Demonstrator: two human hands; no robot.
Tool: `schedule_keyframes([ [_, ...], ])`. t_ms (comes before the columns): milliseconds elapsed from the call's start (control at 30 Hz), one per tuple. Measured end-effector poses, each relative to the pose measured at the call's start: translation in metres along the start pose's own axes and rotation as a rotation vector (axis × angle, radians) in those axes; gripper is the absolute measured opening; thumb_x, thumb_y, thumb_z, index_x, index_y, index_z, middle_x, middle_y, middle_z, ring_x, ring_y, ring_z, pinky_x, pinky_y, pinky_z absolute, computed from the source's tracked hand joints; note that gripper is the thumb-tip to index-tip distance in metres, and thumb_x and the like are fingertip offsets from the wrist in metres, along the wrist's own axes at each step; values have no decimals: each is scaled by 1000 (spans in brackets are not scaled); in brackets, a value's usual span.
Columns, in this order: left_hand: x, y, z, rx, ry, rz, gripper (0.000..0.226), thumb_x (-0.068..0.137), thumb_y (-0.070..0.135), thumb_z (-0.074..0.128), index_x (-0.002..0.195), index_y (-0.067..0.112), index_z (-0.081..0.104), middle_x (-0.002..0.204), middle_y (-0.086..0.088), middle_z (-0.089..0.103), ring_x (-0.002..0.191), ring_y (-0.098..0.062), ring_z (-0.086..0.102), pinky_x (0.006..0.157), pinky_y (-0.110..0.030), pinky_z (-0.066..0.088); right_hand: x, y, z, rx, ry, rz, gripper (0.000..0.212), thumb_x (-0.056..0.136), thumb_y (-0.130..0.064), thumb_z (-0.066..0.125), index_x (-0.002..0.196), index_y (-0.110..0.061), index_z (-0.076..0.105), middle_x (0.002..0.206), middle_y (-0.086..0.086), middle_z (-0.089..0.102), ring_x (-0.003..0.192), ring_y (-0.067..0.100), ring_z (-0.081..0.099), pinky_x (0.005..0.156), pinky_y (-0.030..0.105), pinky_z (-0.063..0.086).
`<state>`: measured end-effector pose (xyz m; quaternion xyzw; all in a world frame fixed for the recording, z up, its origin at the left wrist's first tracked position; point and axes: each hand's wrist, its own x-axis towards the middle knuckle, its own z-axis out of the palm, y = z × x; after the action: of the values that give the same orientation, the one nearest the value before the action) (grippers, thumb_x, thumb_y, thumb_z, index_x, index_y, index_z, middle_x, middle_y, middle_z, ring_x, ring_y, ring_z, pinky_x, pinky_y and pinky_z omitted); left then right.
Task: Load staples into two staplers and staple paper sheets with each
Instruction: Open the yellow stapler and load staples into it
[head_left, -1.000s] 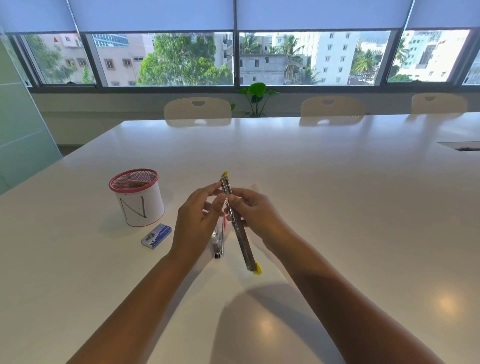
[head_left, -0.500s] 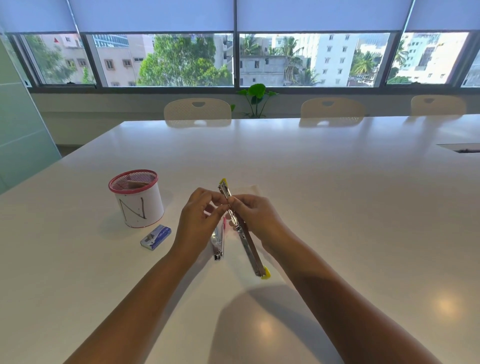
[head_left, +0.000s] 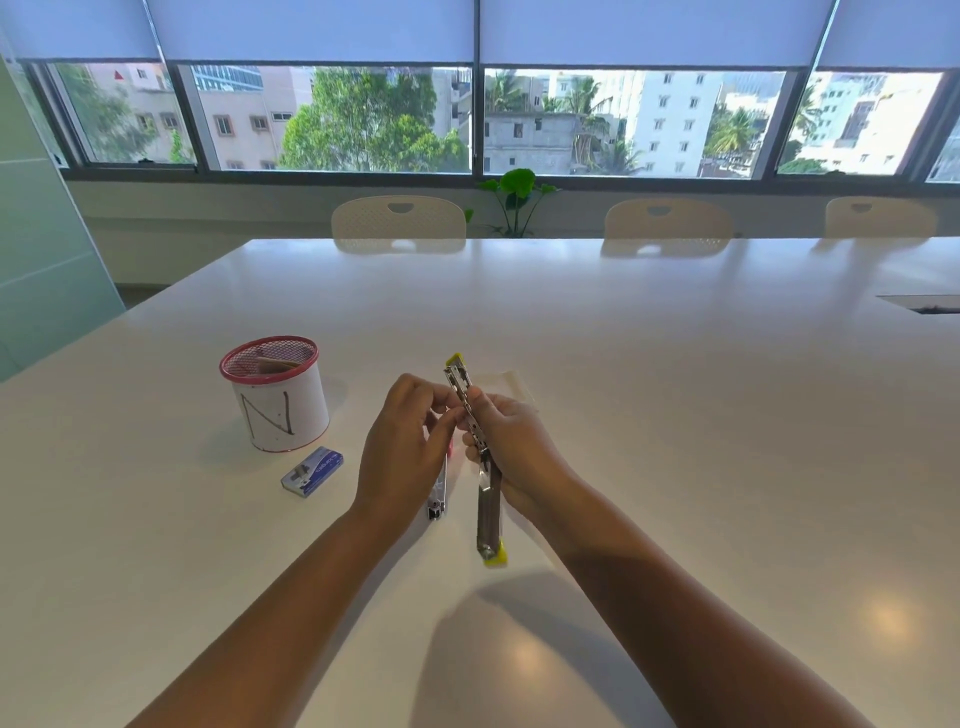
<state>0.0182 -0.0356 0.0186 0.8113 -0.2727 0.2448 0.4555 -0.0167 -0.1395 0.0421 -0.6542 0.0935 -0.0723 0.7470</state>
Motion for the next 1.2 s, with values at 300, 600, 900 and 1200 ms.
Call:
schedule_keyframes([
  [300, 2, -5, -2, 11, -36, -39, 15, 85, 17, 60, 95, 7, 59, 99, -12, 58, 77, -16, 56, 67, -20, 47, 1, 1, -2, -12, -43, 46, 25, 99, -26, 40, 99, -7, 57, 70, 1, 52, 56, 7, 46, 47, 14, 39],
  [600, -6, 5, 4, 57, -101, 105, 14, 82, 26, 65, 90, 24, 54, 91, 11, 47, 66, -7, 51, 61, -28, 52, 15, -2, -17, 90, 143, 44, 33, 99, -27, 40, 75, -8, 52, 66, 5, 49, 50, 12, 42, 45, 20, 36],
  [900, -12, 11, 7, -45, -151, 190, 13, 82, 29, 56, 83, 17, 60, 90, 6, 67, 60, -13, 57, 58, -38, 53, 14, -6, -24, 433, 132, 170, 31, 98, -30, 41, 96, -1, 53, 74, 6, 48, 55, 15, 48, 45, 25, 46],
  [1200, -7, 9, 0, -102, -168, 89, 14, 84, 34, 59, 96, 32, 54, 81, 27, 61, 61, -9, 64, 63, -34, 56, 18, 1, -25, 242, 64, 160, 29, 95, -31, 50, 110, -6, 49, 74, 4, 43, 57, 13, 43, 51, 25, 40],
])
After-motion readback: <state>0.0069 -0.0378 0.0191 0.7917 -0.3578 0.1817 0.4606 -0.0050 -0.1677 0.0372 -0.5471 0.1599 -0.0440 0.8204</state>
